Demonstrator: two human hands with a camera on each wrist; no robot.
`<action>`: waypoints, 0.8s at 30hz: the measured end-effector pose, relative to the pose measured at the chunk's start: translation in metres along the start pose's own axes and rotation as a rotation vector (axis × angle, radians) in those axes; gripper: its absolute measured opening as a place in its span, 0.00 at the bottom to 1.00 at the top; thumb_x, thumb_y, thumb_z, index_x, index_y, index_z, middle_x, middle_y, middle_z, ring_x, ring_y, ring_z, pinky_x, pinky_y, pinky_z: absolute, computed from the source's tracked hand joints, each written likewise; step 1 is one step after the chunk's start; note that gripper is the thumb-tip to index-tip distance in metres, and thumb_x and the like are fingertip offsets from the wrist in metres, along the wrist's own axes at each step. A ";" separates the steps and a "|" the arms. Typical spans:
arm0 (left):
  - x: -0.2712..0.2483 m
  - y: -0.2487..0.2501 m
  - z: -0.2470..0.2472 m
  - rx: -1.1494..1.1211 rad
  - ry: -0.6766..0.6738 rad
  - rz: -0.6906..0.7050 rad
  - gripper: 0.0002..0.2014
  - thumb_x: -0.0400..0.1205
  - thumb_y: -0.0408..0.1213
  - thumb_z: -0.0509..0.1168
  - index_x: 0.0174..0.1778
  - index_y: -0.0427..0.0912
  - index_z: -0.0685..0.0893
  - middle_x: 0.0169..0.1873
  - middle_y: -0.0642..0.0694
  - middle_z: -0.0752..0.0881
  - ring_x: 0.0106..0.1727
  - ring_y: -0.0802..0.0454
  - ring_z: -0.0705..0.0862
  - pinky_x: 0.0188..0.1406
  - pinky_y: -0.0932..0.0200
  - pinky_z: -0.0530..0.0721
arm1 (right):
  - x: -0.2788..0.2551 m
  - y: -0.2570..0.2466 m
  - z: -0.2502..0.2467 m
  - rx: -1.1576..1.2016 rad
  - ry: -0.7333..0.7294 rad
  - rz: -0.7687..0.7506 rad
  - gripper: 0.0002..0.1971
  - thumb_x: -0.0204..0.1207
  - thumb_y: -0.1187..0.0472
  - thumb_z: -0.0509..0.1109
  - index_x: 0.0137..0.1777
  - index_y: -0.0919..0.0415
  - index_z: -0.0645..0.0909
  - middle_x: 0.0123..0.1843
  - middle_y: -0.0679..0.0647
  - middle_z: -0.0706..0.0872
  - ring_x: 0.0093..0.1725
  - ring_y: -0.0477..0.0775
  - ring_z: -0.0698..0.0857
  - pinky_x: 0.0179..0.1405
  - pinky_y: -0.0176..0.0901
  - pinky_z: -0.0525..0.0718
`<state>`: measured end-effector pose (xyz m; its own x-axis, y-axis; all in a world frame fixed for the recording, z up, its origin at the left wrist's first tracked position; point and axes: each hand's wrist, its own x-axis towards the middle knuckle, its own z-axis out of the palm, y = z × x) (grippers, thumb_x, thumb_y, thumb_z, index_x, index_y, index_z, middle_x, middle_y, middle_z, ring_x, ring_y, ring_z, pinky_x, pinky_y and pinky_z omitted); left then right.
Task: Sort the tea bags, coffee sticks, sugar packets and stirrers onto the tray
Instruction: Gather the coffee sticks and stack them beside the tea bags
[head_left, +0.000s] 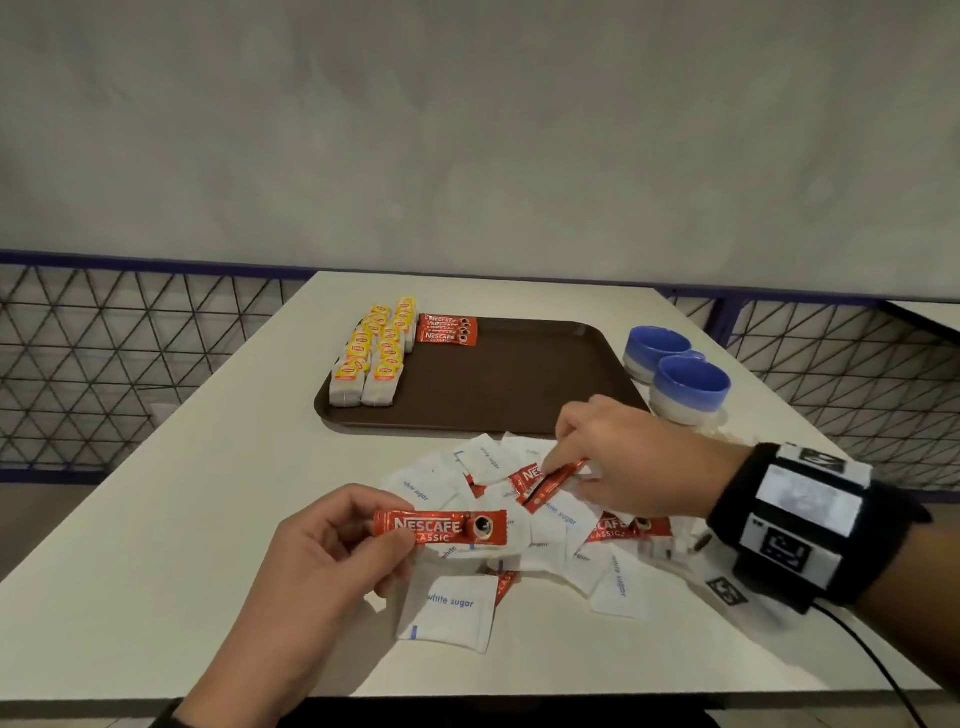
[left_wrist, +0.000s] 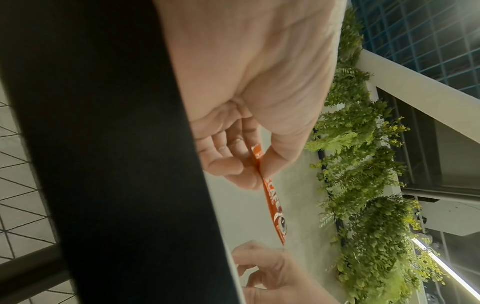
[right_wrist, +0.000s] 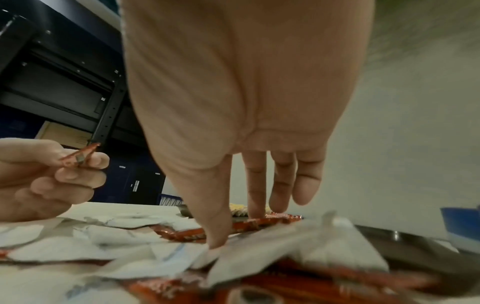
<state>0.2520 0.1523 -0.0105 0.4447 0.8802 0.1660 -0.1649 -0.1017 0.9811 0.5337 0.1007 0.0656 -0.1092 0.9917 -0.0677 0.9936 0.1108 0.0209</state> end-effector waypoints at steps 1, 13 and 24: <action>0.000 0.000 0.000 0.004 0.000 0.001 0.12 0.78 0.15 0.68 0.39 0.35 0.90 0.28 0.34 0.85 0.26 0.50 0.80 0.26 0.64 0.79 | 0.002 0.002 0.002 0.011 -0.016 -0.001 0.14 0.84 0.49 0.71 0.68 0.39 0.86 0.56 0.41 0.78 0.55 0.45 0.75 0.55 0.39 0.80; 0.000 0.001 0.001 -0.039 0.025 0.011 0.08 0.79 0.22 0.70 0.37 0.35 0.91 0.24 0.44 0.84 0.27 0.51 0.79 0.28 0.64 0.80 | 0.006 0.004 -0.005 0.098 0.150 0.035 0.08 0.87 0.51 0.66 0.60 0.44 0.86 0.52 0.39 0.84 0.53 0.41 0.80 0.57 0.34 0.81; -0.003 0.003 0.001 -0.033 -0.004 0.016 0.07 0.74 0.35 0.74 0.44 0.36 0.94 0.31 0.43 0.89 0.31 0.54 0.81 0.33 0.63 0.81 | 0.000 -0.035 -0.033 0.770 0.133 0.058 0.10 0.81 0.59 0.75 0.59 0.46 0.88 0.46 0.47 0.94 0.47 0.48 0.93 0.51 0.42 0.92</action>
<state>0.2504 0.1489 -0.0076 0.4450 0.8768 0.1822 -0.2011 -0.1004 0.9744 0.4979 0.0995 0.0982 -0.0105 0.9994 0.0334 0.7326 0.0304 -0.6800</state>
